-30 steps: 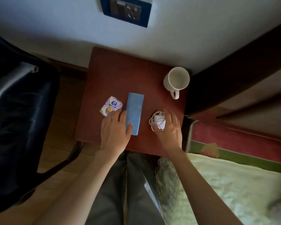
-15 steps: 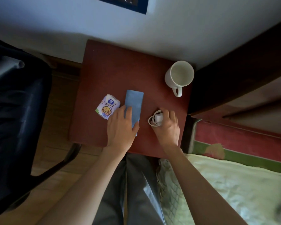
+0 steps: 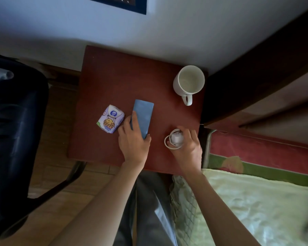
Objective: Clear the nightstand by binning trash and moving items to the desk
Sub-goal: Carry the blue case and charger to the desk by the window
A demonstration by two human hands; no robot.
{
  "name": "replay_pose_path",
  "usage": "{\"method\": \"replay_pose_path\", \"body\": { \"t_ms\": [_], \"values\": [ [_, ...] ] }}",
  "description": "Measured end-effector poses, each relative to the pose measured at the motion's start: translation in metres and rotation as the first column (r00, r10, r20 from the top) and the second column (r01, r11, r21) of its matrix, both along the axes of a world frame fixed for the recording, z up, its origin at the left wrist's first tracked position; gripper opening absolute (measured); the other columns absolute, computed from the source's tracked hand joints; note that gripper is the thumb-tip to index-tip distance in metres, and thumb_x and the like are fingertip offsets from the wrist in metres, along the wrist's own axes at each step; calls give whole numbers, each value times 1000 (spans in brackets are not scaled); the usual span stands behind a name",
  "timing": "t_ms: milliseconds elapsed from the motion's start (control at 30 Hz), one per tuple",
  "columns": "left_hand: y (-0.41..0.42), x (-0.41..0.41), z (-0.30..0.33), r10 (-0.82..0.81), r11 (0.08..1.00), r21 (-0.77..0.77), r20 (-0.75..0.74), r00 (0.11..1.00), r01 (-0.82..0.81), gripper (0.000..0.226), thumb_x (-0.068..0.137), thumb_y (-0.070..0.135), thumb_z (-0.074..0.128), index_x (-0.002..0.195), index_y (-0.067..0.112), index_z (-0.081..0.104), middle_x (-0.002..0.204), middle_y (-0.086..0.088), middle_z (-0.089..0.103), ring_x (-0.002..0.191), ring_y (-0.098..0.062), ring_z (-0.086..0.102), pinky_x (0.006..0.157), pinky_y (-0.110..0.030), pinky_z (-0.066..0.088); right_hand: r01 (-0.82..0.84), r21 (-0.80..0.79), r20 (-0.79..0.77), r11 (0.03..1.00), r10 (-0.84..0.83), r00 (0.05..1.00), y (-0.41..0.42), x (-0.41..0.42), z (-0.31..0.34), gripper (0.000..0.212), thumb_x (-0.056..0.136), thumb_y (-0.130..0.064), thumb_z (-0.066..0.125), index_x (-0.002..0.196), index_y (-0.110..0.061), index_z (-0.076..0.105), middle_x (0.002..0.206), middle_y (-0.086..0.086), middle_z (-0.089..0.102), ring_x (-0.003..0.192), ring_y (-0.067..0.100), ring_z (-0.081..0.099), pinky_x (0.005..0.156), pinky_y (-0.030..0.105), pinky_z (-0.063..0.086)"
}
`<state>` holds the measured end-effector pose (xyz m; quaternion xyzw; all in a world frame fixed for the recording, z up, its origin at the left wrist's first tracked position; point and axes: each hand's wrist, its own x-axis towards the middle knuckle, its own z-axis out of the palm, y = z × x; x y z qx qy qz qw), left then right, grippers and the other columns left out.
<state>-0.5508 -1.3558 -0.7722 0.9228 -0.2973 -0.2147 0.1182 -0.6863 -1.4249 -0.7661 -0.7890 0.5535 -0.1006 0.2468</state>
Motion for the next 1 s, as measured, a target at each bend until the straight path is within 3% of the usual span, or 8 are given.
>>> {"method": "replay_pose_path", "body": {
  "t_ms": [200,333,467,600,733,867,1000],
  "values": [
    [9,-3,14,-78,996,-39,17,997,79,81,66,24,76,138,16,39,132,-9,51,103,-33,52,80,-44,48,0,12,44,1000,0,999,-5,-7,23,50,65,-26,83,110,-18,64,99,2,63,85,25,65,62,33,54],
    [20,-5,50,-72,990,-128,-46,996,66,78,66,27,74,136,18,41,130,-6,53,107,-31,51,83,-44,47,-23,11,119,1000,21,993,-8,-2,59,50,65,-26,82,110,-18,64,100,0,63,86,22,65,65,33,54],
    [31,-3,102,-24,974,-225,-64,998,9,77,62,26,78,132,17,46,124,-4,57,104,-29,52,79,-42,50,-82,12,202,997,78,976,-8,4,107,47,66,-23,80,110,-17,63,103,-1,63,88,19,65,67,30,52],
    [54,2,154,62,955,-286,-65,996,-78,75,62,27,76,130,21,47,120,2,59,100,-24,55,85,-36,46,-168,15,257,986,158,953,-2,7,154,45,68,-23,78,110,-17,63,104,-2,62,90,16,65,70,27,53],
    [88,4,207,157,915,-365,-66,985,-170,79,61,24,80,132,18,47,126,0,57,104,-23,54,85,-31,46,-270,2,277,963,258,925,13,11,196,45,67,-23,80,109,-16,64,103,-3,62,90,15,65,74,25,52],
    [135,3,251,208,898,-391,-27,978,-202,80,60,24,82,132,17,47,130,-1,56,106,-23,54,83,-36,50,-372,0,293,928,355,888,40,19,232,48,65,-19,82,109,-15,64,103,-1,64,90,15,65,79,23,50],
    [190,-6,286,304,885,-367,-12,953,-287,81,62,28,82,134,18,46,132,-2,54,109,-23,52,79,-30,46,-485,8,310,874,459,832,81,29,264,51,66,-24,81,112,-16,60,103,-2,64,91,12,63,79,19,47]
  ]
}}
